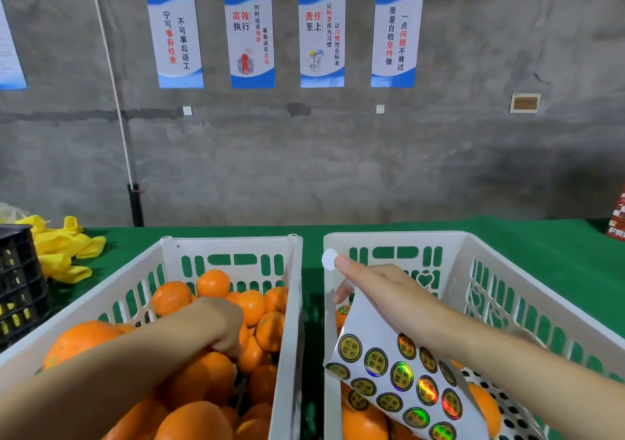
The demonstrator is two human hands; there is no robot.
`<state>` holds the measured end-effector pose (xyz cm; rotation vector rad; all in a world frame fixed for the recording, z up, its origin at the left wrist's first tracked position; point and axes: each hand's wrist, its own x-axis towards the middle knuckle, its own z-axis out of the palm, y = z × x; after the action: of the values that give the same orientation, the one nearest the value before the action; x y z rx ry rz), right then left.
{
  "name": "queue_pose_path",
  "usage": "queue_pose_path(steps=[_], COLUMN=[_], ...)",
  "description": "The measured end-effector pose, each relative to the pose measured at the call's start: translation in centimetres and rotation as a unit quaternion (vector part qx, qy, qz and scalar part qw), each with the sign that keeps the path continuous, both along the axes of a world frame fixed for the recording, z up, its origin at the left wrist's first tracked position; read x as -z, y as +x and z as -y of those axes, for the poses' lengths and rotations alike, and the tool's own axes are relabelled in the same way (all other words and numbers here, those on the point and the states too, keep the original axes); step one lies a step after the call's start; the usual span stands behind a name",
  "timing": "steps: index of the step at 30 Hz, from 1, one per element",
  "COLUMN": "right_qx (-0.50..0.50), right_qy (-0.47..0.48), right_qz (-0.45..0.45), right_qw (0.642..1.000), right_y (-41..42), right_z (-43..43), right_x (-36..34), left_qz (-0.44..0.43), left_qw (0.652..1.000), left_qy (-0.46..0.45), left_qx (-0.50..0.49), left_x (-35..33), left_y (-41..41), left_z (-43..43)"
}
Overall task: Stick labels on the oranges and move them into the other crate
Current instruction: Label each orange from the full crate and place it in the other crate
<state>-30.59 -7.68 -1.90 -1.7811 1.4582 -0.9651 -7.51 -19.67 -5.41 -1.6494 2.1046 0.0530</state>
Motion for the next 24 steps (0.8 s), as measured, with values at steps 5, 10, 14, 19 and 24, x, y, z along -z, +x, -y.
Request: queue_pose_path(steps=[5, 10, 14, 19, 24], right_qx=[0.006, 0.003, 0.009, 0.031, 0.084], right_qy=[-0.006, -0.024, -0.036, -0.062, -0.129], right_qz=[0.011, 0.001, 0.011, 0.000, 0.017], right_qw=[1.000, 1.000, 0.999, 0.998, 0.988], right_y=[-0.2, -0.3, -0.4, -0.2, -0.2], right_z=[0.1, -0.1, 0.1, 0.2, 0.1], right_x=[-0.3, -0.2, -0.1, -0.3, -0.8], left_qz=[0.064, 0.024, -0.107, -0.340, -0.372], left_qw=[0.995, 0.983, 0.940, 0.866, 0.826], left_qy=[-0.030, -0.158, -0.321, -0.366, -0.404], left_qx=[0.070, 0.085, 0.054, 0.029, 0.129], left_x=[-0.1, -0.8, -3.2, -4.2, -4.1], left_y=[0.0, 0.9, 1.6, 0.8, -1.5], left_z=[-1.1, -0.5, -0.4, -1.4, -4.4])
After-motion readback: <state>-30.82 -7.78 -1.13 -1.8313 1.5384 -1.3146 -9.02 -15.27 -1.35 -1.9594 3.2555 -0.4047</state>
